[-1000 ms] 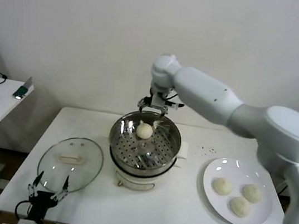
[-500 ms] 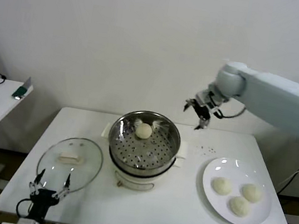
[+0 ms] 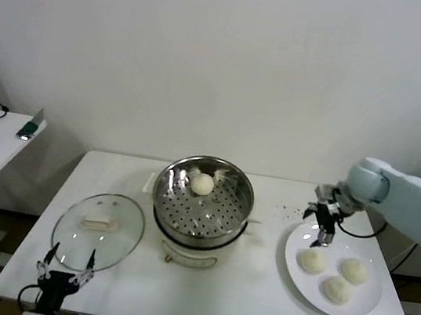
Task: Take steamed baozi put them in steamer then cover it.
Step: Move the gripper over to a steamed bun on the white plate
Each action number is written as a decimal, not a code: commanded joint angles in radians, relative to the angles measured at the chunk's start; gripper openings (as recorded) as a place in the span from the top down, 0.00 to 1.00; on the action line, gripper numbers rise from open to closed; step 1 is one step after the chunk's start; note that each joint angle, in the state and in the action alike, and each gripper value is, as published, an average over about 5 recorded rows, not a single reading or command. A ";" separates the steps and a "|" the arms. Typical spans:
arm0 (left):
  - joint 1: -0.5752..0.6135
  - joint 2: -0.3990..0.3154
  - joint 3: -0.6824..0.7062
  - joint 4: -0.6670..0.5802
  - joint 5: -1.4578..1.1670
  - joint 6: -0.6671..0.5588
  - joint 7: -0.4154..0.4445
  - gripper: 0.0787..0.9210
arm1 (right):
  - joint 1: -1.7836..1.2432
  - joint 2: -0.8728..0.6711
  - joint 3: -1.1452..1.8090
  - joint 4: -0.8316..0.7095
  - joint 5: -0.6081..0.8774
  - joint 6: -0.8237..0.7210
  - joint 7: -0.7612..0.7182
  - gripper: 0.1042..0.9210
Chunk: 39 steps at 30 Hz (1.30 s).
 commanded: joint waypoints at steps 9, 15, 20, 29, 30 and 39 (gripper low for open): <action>0.008 -0.009 -0.003 0.009 0.005 -0.001 0.000 0.12 | -0.229 0.014 0.160 -0.107 -0.094 -0.012 0.007 0.12; 0.006 -0.011 -0.002 0.014 0.007 -0.003 0.000 0.12 | -0.235 0.047 0.173 -0.136 -0.122 0.005 0.011 0.12; 0.008 -0.011 -0.003 0.016 0.008 -0.005 -0.001 0.12 | -0.233 0.052 0.167 -0.139 -0.121 0.006 0.007 0.12; 0.006 0.000 -0.005 0.013 0.005 -0.004 -0.002 0.12 | -0.221 0.045 0.163 -0.139 -0.112 0.008 0.004 0.25; 0.005 0.000 -0.004 0.013 0.005 -0.004 -0.002 0.12 | -0.217 0.044 0.161 -0.138 -0.113 0.012 0.004 0.26; 0.010 -0.003 -0.001 0.011 0.006 -0.004 0.003 0.12 | 0.002 0.044 0.028 -0.086 0.021 -0.002 0.006 0.29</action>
